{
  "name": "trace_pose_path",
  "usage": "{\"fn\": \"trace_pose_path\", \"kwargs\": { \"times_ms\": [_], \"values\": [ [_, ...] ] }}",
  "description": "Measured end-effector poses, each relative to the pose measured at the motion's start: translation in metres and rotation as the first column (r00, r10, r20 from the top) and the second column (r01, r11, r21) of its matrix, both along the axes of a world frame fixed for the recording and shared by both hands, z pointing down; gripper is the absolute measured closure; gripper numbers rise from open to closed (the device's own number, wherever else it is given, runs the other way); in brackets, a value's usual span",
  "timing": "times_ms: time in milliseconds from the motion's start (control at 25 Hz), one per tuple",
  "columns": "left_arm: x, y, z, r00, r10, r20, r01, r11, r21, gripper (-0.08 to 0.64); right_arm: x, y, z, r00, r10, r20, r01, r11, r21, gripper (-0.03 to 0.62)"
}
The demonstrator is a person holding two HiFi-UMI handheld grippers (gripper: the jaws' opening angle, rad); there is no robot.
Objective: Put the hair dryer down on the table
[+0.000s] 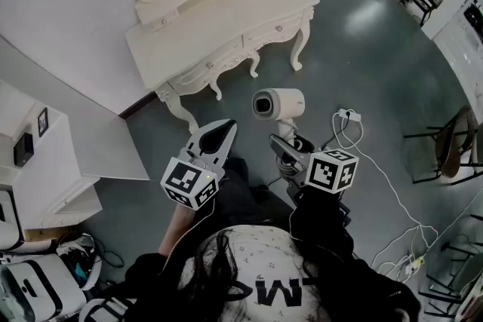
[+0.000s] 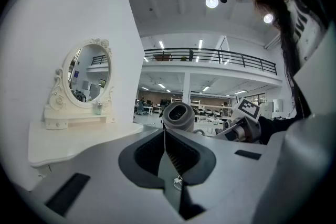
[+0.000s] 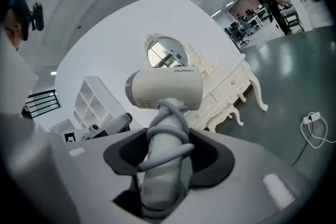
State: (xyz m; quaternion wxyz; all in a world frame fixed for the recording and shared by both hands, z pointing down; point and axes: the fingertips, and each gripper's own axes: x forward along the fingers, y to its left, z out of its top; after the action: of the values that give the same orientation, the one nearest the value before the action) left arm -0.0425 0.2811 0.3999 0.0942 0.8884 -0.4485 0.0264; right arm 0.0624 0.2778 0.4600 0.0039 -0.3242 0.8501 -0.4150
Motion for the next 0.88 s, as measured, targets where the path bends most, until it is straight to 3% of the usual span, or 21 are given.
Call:
{"fn": "trace_pose_path", "kwargs": {
  "times_ms": [880],
  "values": [
    [0.0031,-0.0047,-0.0018,1.0,0.022,0.01,-0.022,1.0,-0.007,0.558,0.0027,-0.0015,0.0012,1.0,0.019,0.004,-0.019,1.0,-0.004,0.36]
  ]
}}
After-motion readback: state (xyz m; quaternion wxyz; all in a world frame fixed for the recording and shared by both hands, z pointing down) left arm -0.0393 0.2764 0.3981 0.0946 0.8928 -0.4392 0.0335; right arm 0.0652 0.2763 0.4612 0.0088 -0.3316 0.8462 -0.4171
